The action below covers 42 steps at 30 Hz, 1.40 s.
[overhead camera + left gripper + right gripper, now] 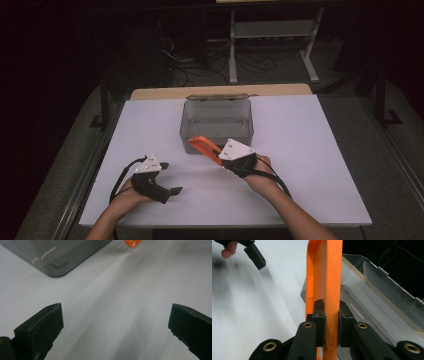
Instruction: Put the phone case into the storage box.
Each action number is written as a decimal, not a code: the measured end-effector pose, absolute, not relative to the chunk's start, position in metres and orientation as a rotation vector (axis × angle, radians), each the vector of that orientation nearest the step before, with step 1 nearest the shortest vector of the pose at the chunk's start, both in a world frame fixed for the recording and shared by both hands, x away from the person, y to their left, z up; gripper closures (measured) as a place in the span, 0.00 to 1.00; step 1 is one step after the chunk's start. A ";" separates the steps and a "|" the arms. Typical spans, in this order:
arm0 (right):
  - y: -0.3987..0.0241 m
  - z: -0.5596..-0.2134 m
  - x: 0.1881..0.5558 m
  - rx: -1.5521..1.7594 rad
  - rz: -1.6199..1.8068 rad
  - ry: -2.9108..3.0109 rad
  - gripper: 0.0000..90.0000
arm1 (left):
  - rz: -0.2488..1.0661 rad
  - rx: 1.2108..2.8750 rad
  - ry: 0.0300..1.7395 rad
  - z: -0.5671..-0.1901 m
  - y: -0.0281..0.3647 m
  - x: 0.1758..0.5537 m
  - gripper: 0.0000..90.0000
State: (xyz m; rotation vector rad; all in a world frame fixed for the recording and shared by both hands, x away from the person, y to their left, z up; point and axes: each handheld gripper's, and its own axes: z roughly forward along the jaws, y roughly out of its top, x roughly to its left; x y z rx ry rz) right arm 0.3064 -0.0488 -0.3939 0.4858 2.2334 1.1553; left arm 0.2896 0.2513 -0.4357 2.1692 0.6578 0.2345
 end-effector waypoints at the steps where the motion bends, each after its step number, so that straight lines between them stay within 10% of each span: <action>1: -0.049 -0.394 0.307 0.492 1.165 2.235 0.88 | 0.235 2.169 0.658 -0.436 0.251 0.290 0.00; 42: -0.076 -0.387 0.328 0.794 1.458 2.311 0.88 | 0.221 2.102 0.693 -0.436 0.252 0.291 0.00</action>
